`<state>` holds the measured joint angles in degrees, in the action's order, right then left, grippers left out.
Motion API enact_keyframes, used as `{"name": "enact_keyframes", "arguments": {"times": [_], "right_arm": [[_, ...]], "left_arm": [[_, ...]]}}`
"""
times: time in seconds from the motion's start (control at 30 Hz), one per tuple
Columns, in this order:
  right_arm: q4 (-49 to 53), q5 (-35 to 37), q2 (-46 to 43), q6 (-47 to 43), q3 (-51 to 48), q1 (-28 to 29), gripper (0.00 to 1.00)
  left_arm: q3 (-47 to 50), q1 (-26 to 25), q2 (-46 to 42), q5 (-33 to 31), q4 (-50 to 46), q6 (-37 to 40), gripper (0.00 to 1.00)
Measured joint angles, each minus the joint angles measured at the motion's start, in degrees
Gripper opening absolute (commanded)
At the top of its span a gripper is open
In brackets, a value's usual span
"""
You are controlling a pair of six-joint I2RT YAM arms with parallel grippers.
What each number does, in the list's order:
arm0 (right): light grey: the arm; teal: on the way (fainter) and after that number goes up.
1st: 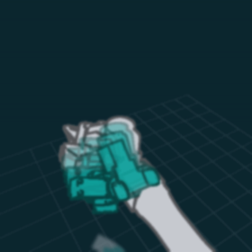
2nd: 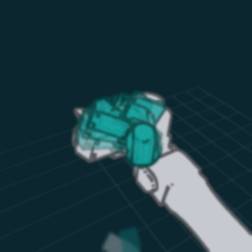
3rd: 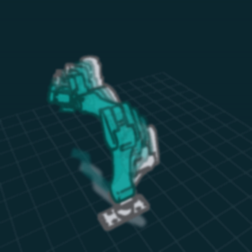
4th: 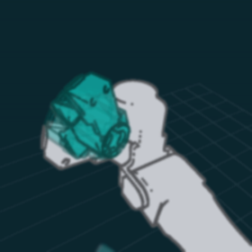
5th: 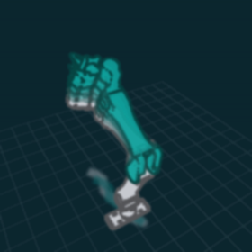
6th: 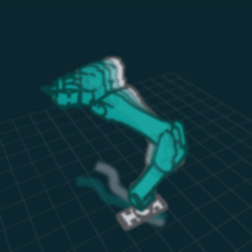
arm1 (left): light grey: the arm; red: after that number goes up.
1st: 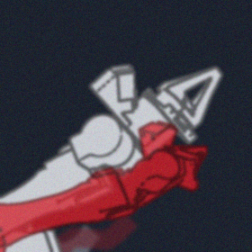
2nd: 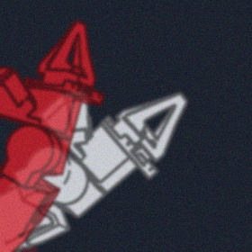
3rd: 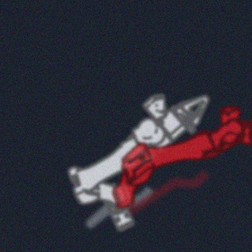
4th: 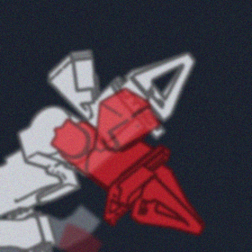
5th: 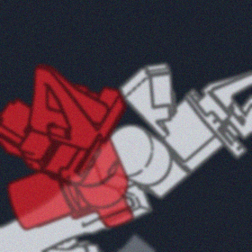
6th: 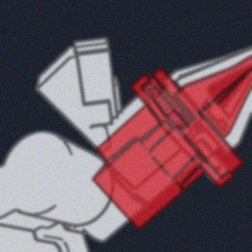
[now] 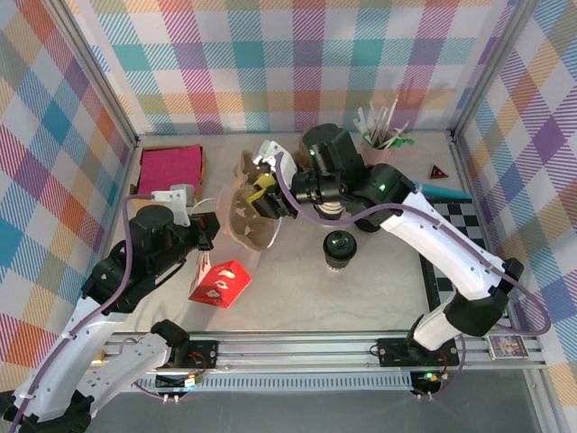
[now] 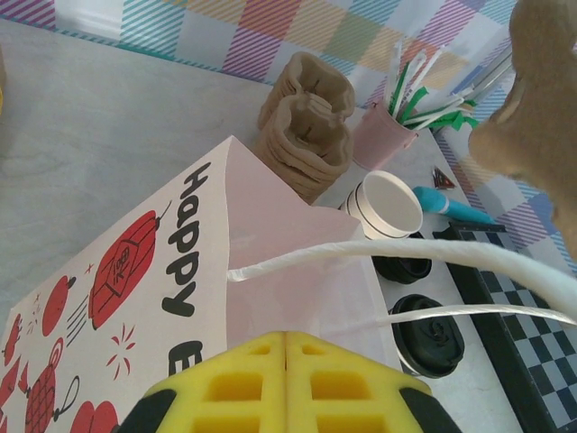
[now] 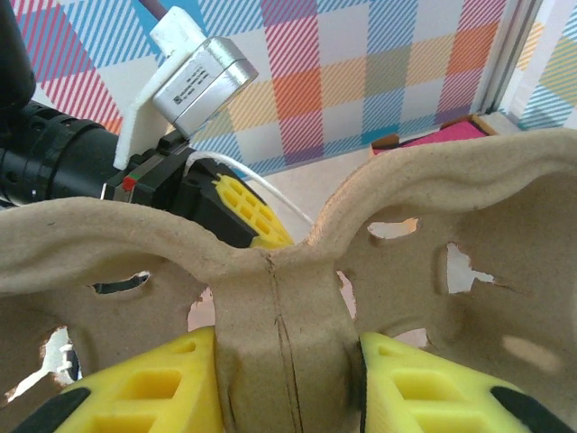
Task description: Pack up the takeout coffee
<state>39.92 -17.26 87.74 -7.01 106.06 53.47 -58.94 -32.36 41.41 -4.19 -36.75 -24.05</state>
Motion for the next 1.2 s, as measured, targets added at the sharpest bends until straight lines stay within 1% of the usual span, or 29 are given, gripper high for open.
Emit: {"name": "enact_keyframes", "arguments": {"times": [0.1, 0.33, 0.7, 0.93, 1.2], "right_arm": [[0.37, -1.55, 0.0, 0.11, -1.49, 0.35, 0.37], [2.58, -4.26, 1.44, -1.4, -2.14, 0.5, 0.34], [3.06, -4.44, 4.59, -4.63, -2.95, 0.55, 0.32], [5.03, -4.04, 8.0, -7.37, -1.22, 0.66, 0.3], [5.25, -3.87, 7.91, -8.72, -2.84, 3.21, 0.31]], "left_arm": [[0.0, -0.04, 0.0, 0.04, 0.48, -0.24, 0.0], [0.0, -0.04, 0.0, 0.28, 0.94, -0.59, 0.0], [0.0, -0.15, 0.0, 1.01, 0.94, -0.61, 0.0], [0.0, -0.15, 0.0, 1.68, 0.9, -0.61, 0.0], [0.0, -0.15, -0.22, 1.77, 0.92, -0.57, 0.0]]}}
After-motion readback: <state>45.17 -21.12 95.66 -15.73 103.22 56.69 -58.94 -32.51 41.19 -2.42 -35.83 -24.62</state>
